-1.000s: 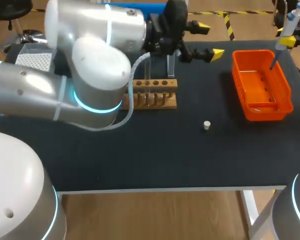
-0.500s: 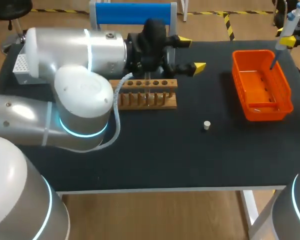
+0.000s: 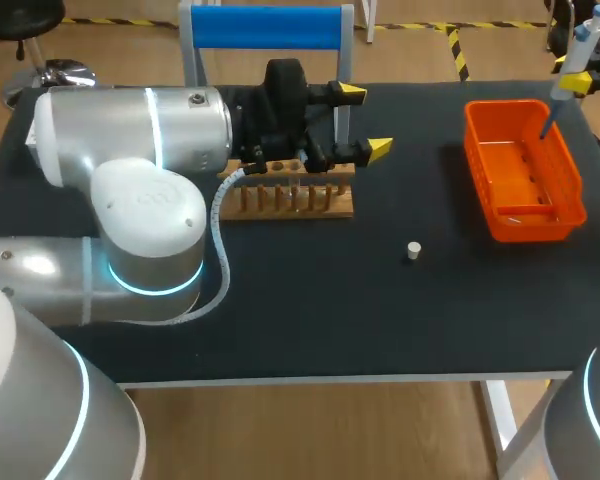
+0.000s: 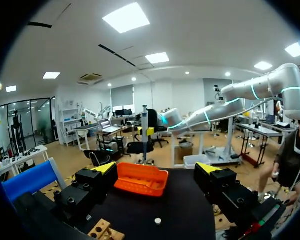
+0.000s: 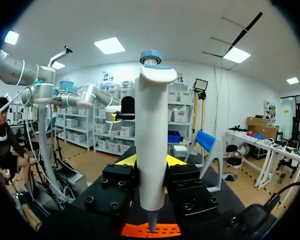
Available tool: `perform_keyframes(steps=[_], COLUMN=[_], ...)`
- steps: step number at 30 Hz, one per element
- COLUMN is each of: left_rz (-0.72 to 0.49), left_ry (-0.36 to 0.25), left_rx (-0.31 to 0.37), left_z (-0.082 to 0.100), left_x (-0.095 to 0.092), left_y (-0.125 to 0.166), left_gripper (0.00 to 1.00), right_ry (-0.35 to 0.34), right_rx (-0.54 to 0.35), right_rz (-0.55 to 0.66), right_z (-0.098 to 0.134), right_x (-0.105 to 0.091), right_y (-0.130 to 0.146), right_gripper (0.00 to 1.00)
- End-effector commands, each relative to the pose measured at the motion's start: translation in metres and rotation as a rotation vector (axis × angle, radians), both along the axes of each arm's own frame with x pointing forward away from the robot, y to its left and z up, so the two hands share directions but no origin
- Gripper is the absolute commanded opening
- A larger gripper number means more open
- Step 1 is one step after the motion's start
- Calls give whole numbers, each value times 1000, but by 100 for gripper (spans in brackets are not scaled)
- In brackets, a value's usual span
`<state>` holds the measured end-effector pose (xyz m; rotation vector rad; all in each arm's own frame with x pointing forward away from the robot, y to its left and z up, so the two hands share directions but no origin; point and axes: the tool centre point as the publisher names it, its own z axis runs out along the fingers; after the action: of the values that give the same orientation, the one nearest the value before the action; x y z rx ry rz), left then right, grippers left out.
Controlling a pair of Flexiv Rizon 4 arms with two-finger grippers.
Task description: Invert the test tube, pick up the pipette, mount the tip to pipette, aspirate from beaker and dispense into the tube, eject the tip, return the pipette, and cap with the stopper.
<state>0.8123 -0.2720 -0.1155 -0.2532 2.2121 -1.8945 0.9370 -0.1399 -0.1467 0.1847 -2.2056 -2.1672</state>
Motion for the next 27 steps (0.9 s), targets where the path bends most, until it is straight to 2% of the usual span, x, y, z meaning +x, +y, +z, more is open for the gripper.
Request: perform_keyframes(steps=[1,16,27], left_rz=[-39,-50,-72], left_ry=[-54,-67,-18], left_rx=[-188,-189,-148], left_z=[-3,-4,-3], left_x=[1,0,1], left_y=[12,22,23], left_gripper=[100,100,100], right_ry=[0,0,0], right_rx=[-3,-3,-3], right_rz=[1,1,1], right_z=[1,1,1], right_x=[1,1,1], right_y=[0,0,0], right_gripper=[0,0,0])
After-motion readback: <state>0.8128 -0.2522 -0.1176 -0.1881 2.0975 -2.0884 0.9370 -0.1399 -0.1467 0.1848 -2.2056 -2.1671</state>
